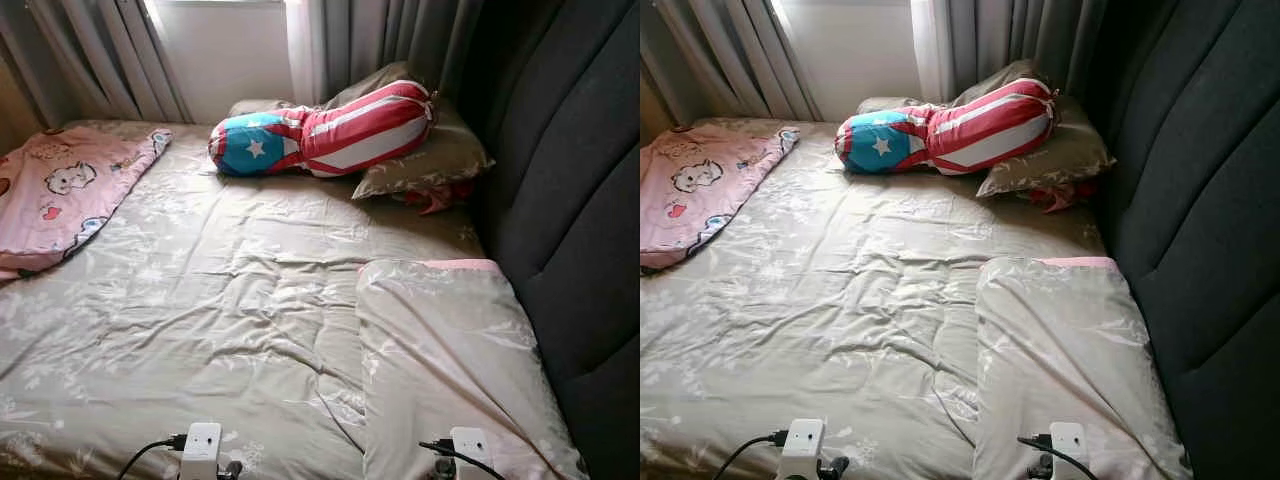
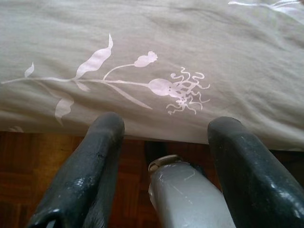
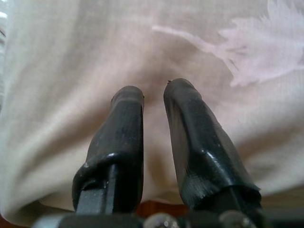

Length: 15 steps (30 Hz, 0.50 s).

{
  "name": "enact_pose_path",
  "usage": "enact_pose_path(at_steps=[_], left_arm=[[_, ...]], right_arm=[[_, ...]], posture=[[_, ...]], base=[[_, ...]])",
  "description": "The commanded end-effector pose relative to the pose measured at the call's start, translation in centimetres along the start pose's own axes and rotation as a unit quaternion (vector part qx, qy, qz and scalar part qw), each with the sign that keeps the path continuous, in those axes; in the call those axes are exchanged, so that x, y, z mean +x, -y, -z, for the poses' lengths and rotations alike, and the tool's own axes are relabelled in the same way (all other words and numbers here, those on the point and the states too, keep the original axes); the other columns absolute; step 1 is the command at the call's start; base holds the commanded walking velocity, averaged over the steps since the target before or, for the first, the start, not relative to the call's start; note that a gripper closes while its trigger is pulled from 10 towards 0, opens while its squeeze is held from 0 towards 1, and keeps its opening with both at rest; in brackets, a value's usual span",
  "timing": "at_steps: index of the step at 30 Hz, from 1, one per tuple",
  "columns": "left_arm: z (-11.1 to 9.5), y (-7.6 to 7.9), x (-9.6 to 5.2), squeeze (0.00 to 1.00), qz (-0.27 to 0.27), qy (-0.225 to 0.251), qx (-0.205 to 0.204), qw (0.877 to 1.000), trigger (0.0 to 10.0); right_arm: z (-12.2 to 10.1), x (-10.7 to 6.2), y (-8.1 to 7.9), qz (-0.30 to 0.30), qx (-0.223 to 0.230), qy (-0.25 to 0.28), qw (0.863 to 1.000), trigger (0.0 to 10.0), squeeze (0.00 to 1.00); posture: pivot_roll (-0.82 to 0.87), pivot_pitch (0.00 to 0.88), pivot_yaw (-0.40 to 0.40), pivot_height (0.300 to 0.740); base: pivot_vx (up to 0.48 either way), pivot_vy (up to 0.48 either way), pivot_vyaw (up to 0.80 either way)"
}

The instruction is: Clean up the room

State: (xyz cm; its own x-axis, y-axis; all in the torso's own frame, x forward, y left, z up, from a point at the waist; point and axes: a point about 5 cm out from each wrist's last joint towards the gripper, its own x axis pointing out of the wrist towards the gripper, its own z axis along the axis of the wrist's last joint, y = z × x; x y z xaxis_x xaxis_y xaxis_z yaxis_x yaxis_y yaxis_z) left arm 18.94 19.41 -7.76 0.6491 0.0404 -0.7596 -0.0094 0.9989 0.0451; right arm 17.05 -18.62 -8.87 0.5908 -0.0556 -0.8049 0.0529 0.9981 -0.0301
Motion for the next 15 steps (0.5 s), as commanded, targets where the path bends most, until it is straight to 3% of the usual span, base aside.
enact_pose_path(at_steps=[1, 9, 10, 15], left_arm=[[0.5, -0.3, -0.1, 0.00, -0.005, -0.014, 0.005, 1.000, 10.0], [1.1, -0.3, -0.2, 0.00, 0.000, -0.025, 0.014, 1.000, 10.0], [1.2, -0.3, -0.3, 0.00, 0.000, -0.026, 0.014, 1.000, 10.0], [1.5, -0.3, -0.3, 0.00, -0.003, -0.028, 0.010, 1.000, 10.0]], right_arm=[[0.6, -0.1, -0.1, 0.002, -0.005, -0.014, 1.000, 10.0, 0.00], [1.0, -0.2, -0.2, 0.010, 0.013, -0.017, 1.000, 10.0, 0.03], [1.0, -0.2, -0.2, 0.011, 0.011, -0.014, 1.000, 10.0, 1.00], [1.2, -0.3, -0.1, 0.016, 0.014, -0.017, 1.000, 10.0, 1.00]], posture=[[-0.04, 0.000, -0.015, 0.740], [-0.05, 0.000, -0.011, 0.740], [-0.05, 0.000, -0.013, 0.740], [-0.05, 0.003, -0.015, 0.740]], base=[[0.000, 0.000, 0.00], [0.000, 0.000, 0.00], [0.000, 0.000, 0.00], [0.000, 0.000, 0.00]])
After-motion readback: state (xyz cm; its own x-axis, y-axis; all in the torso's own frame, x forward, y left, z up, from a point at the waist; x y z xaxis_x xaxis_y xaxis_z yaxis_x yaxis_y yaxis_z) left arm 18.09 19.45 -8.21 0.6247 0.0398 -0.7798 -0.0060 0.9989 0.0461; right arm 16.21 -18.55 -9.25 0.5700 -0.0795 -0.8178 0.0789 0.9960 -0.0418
